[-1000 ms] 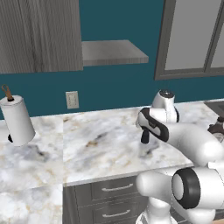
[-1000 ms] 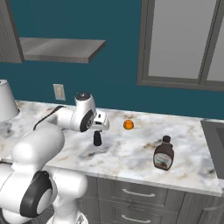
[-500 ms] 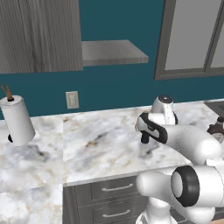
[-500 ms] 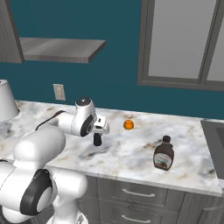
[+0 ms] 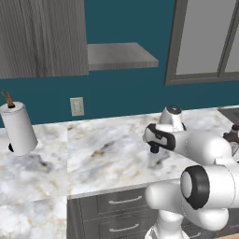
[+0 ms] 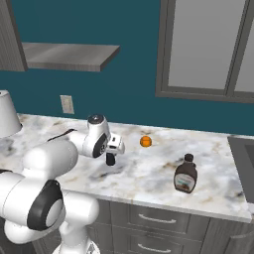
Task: There are various items on the counter. Only move the condiments/shakers into the cabinet.
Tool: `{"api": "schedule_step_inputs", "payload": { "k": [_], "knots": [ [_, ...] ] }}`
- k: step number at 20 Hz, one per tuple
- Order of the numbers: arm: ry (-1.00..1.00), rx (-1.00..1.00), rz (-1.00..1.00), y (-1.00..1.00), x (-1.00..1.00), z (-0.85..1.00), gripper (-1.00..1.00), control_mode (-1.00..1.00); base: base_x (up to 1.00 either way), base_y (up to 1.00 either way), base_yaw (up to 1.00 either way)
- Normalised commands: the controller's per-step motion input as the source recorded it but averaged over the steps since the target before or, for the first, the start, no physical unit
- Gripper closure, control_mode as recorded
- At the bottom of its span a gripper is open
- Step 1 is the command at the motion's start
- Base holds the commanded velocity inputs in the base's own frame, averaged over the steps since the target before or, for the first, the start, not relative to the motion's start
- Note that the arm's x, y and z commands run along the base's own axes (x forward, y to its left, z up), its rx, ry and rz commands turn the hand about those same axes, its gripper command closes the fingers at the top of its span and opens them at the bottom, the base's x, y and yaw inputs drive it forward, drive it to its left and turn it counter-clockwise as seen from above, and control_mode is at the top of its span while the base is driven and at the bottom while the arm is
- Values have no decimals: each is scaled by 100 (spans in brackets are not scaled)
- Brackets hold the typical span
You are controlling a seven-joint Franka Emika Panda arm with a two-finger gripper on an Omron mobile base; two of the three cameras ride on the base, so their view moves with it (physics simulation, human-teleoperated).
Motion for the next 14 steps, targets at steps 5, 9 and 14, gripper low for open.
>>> {"api": "schedule_step_inputs", "payload": {
  "k": [5, 9, 14],
  "knots": [
    [0, 0, 0, 0, 14, -13, -100, -100, 0, 0, 0],
    [0, 0, 0, 0, 10, -10, -100, -100, 0, 0, 0],
    [-3, 0, 0, 0, 8, -8, -100, -100, 0, 0, 0]
  ]
}}
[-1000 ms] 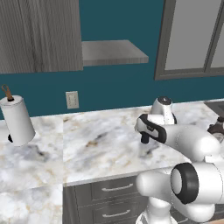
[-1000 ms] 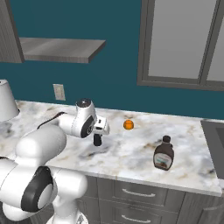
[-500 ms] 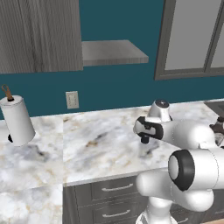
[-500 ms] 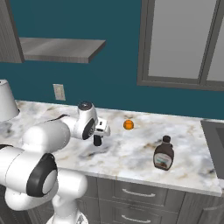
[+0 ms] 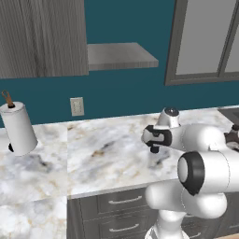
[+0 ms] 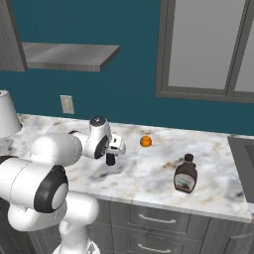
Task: There are various items on the counter. Only move the condiments/shakers into the cabinet.
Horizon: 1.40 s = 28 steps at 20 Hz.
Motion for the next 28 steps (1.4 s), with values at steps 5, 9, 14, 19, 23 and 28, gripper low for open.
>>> {"api": "schedule_step_inputs", "payload": {
  "k": [5, 9, 14, 19, 23, 28],
  "knots": [
    [-3, 0, 0, 0, 10, -9, -100, -100, 0, 0, 0],
    [-4, 0, 0, 0, 6, -9, -100, -100, 0, 0, 0],
    [-2, 0, 0, 0, 7, -5, -100, -100, 0, 0, 0],
    [-2, 0, 0, 0, 14, -7, -100, -100, 0, 0, 0],
    [0, 0, 0, 0, 11, -2, -100, -100, 0, 0, 0],
    [0, 0, 0, 0, 1, 0, 100, -100, 0, 0, 0]
  ]
}}
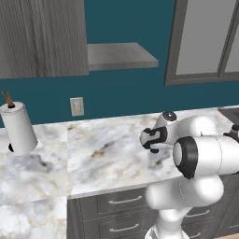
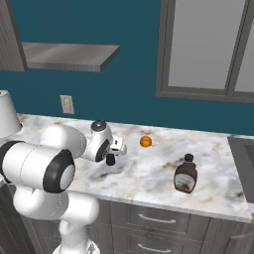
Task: There are various items on the counter. Only move the condiments/shakers into the cabinet.
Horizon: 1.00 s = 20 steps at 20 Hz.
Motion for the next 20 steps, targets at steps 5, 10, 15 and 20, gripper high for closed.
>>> {"api": "schedule_step_inputs", "payload": {
  "k": [5, 10, 15, 20],
  "knots": [
    [-12, 0, 0, 0, -10, 12, 100, -100, 0, 0, 0],
    [-38, 0, -1, 1, -37, 92, 100, -100, 0, 0, 0],
    [-36, 0, 0, 0, -48, 100, 100, -100, 0, 0, 0],
    [-26, 0, 0, 1, -34, 100, 100, -100, 0, 0, 0]
  ]
}}
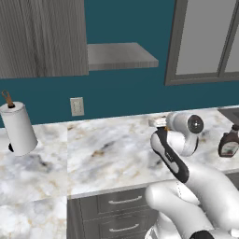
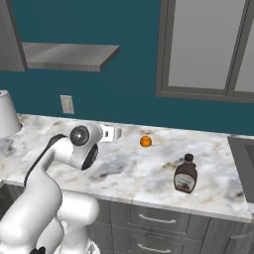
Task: There are various items on the counter. Only move the condiments/shakers into the cabinet.
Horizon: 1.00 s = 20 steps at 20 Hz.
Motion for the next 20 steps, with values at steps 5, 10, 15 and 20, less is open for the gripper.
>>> {"api": "schedule_step_inputs", "payload": {
  "k": [5, 10, 15, 20],
  "knots": [
    [-11, 0, 1, 3, -22, 100, 100, -100, 0, 0, 0],
    [0, 0, 5, 15, -10, 100, 100, -100, 0, 0, 0],
    [17, 0, 6, 12, -1, 86, 100, -100, 0, 0, 0],
    [22, 0, 2, 0, 1, 8, 100, -100, 0, 0, 0]
  ]
}}
